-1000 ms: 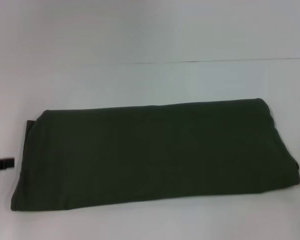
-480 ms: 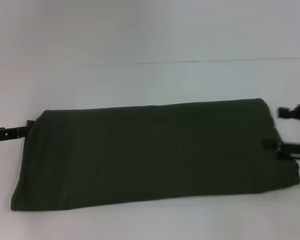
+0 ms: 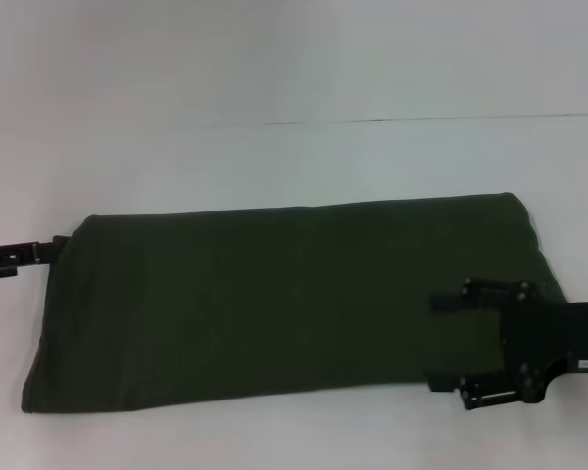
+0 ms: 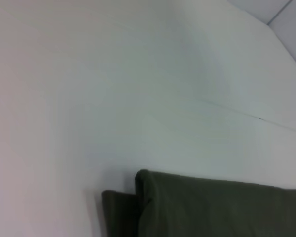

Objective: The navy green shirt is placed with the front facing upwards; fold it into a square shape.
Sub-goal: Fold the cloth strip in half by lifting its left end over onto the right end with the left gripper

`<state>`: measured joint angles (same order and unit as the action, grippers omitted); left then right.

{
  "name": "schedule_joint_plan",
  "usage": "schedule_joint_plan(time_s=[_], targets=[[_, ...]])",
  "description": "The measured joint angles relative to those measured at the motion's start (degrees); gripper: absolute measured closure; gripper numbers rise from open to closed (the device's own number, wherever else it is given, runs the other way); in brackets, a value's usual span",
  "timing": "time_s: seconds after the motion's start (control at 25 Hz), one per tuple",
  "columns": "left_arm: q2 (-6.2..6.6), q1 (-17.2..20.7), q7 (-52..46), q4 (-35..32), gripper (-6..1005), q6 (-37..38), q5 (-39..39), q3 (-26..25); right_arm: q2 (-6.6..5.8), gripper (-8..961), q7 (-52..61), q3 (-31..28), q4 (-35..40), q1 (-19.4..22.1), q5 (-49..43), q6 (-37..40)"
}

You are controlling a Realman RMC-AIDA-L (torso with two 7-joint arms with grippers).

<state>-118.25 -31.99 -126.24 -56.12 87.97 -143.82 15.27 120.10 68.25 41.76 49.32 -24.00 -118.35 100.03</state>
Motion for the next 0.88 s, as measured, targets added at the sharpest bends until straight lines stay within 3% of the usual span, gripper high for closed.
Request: schedule_joint_plan(time_s=[0.2,0.44,0.88], targets=[[0.03,0.33,-2.63,0.43,198,-0.19,-0.14,0.64,-0.1,38,0.05,1.15,-2.0,-1.37,0.0,-0.23],[-1.24,1.14,-2.36,1.96,200,-3.66,-0.22,4.55,0.02,38,0.01,1.27,-4.35,-2.7,0.06,-0.75],[-1.23,1.33,-2.39,4.94,201,-7.17,-0.24,5.84,0.04,39,0.48,1.51,-4.75,-3.54,0.05,-1.36]])
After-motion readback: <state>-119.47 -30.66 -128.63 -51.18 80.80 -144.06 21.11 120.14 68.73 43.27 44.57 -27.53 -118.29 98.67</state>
